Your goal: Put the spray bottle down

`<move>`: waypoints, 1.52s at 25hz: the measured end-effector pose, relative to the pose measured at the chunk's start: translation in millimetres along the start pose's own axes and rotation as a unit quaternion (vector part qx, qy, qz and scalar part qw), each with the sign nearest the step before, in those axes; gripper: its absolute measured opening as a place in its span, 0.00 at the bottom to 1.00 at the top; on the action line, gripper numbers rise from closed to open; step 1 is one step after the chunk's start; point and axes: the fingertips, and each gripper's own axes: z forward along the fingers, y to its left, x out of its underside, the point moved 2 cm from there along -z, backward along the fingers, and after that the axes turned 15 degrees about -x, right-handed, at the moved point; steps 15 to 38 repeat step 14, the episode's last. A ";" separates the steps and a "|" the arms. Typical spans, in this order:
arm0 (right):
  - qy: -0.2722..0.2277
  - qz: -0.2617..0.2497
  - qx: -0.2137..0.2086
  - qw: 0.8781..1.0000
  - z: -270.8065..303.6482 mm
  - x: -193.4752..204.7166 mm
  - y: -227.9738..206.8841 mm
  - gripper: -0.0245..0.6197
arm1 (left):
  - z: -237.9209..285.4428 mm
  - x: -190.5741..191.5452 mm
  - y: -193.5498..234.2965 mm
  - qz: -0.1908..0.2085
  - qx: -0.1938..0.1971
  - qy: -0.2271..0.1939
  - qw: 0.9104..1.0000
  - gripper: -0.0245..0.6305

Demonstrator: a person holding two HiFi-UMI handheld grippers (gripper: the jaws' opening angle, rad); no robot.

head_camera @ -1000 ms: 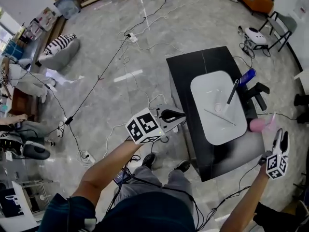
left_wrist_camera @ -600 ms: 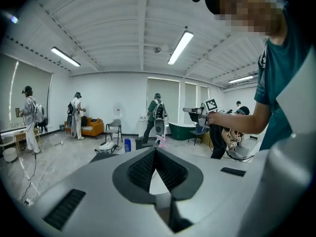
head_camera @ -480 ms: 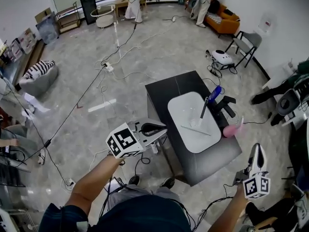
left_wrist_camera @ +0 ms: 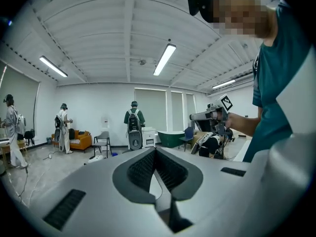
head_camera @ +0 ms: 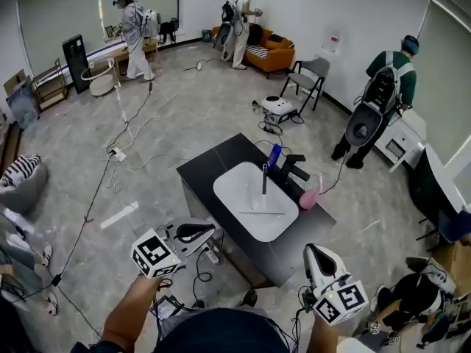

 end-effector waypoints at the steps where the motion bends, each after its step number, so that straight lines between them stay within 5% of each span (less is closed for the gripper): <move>1: 0.003 0.000 0.000 1.000 -4.1 2.5 7.5 0.05 | -3.2 0.9 -3.4 0.000 0.003 -0.001 1.000 0.04; 14: 0.018 0.014 0.019 1.000 -46.3 33.3 86.3 0.05 | -43.8 14.6 -44.1 0.008 0.045 -0.002 0.999 0.04; 38: 0.018 0.014 0.019 1.000 -46.3 33.3 86.3 0.05 | -43.8 14.6 -44.1 0.008 0.045 -0.002 0.999 0.04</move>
